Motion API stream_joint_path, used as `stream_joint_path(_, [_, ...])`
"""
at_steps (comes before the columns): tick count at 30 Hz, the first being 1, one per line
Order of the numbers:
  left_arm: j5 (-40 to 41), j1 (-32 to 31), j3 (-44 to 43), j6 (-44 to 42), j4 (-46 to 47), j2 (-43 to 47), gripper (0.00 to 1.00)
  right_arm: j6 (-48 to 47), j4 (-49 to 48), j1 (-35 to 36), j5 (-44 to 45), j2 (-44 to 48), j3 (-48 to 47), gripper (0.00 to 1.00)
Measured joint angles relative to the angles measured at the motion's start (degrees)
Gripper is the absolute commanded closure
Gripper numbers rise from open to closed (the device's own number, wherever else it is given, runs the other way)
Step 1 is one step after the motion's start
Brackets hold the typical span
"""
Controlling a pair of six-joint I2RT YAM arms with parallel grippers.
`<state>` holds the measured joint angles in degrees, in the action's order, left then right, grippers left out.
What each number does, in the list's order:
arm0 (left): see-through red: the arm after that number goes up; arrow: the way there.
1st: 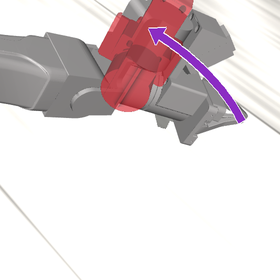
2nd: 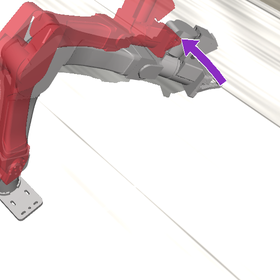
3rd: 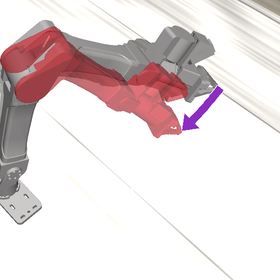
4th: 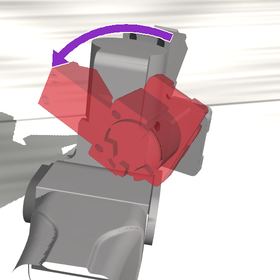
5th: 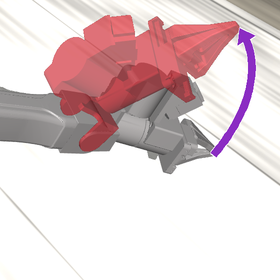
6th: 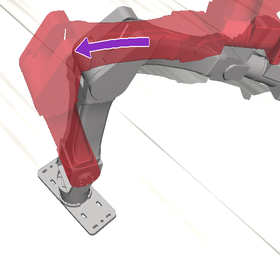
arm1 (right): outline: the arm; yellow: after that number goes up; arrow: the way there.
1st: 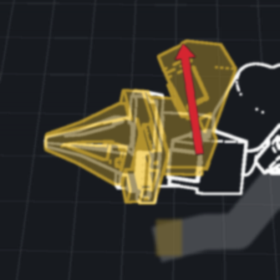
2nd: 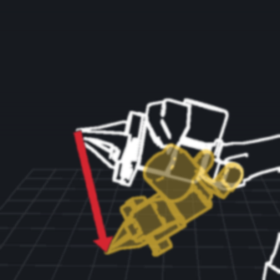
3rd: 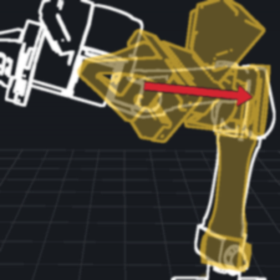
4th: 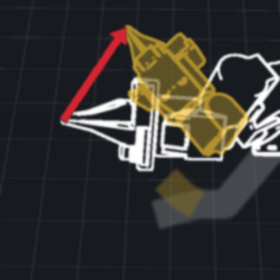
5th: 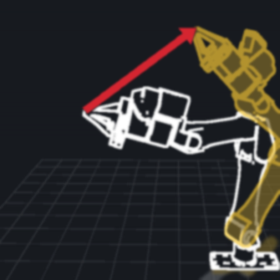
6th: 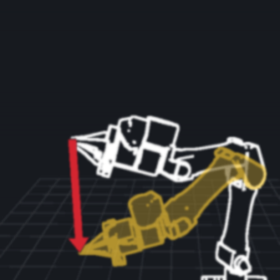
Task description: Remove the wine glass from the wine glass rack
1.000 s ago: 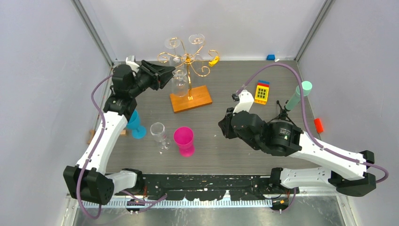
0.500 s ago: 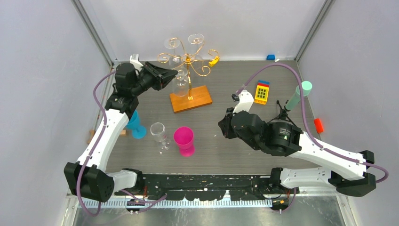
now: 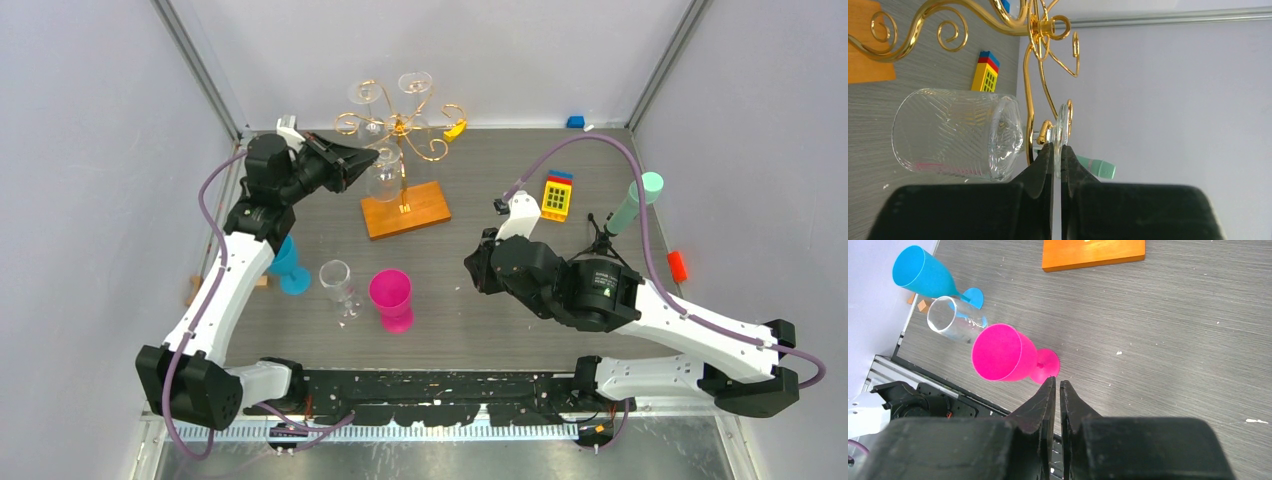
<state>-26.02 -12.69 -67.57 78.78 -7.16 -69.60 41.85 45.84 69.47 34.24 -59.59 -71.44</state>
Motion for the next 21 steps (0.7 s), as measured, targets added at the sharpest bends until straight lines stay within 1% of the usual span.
stream_joint_path(9, [0.15,-0.02,0.0,0.5,-1.07,2.4,1.0,0.15,-0.26,0.0,0.2,0.0,0.0,0.87])
stream_joint_path(21, [3.17,1.81,1.95,0.5,-2.1,5.22,1.0,0.33,-0.48,0.0,0.37,0.94,0.63,0.87])
